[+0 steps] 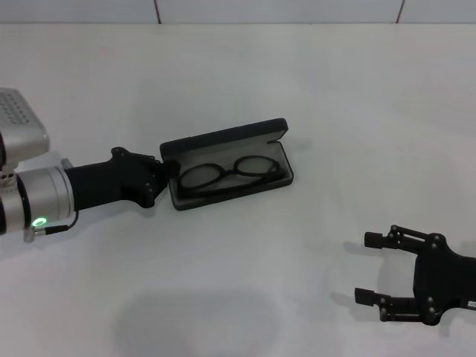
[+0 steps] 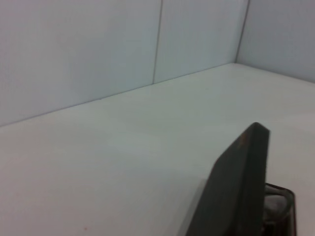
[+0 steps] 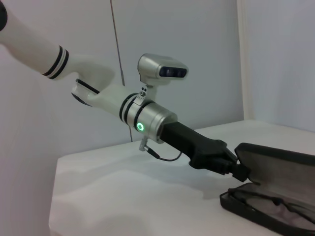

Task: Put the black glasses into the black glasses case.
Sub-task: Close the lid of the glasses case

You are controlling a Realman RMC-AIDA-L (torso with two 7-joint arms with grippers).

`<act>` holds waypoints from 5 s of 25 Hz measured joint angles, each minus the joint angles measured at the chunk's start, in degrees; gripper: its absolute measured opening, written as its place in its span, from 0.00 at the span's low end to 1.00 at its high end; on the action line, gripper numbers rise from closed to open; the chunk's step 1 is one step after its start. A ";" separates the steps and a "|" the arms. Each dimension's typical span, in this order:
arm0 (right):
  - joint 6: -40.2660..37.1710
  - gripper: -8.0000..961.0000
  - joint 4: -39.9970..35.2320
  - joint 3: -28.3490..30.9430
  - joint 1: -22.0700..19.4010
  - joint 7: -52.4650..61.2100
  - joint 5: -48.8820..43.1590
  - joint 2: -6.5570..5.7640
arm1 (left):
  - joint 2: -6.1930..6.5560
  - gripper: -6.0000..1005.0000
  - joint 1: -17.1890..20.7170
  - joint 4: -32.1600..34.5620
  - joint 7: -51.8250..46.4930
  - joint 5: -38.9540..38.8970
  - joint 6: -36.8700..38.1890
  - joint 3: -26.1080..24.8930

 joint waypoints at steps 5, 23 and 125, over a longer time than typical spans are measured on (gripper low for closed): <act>-0.35 0.86 0.03 0.02 0.14 0.00 0.04 0.07 | -0.15 0.01 -0.25 0.43 0.01 -0.43 -2.15 0.00; -0.58 0.86 1.42 -0.02 1.24 0.00 0.24 0.08 | -0.10 0.01 -1.55 -0.09 2.13 -2.46 -3.93 -2.91; 5.49 0.86 0.93 0.77 1.76 -2.62 2.10 -0.02 | -2.66 0.01 10.66 34.17 -60.09 0.73 -46.17 52.27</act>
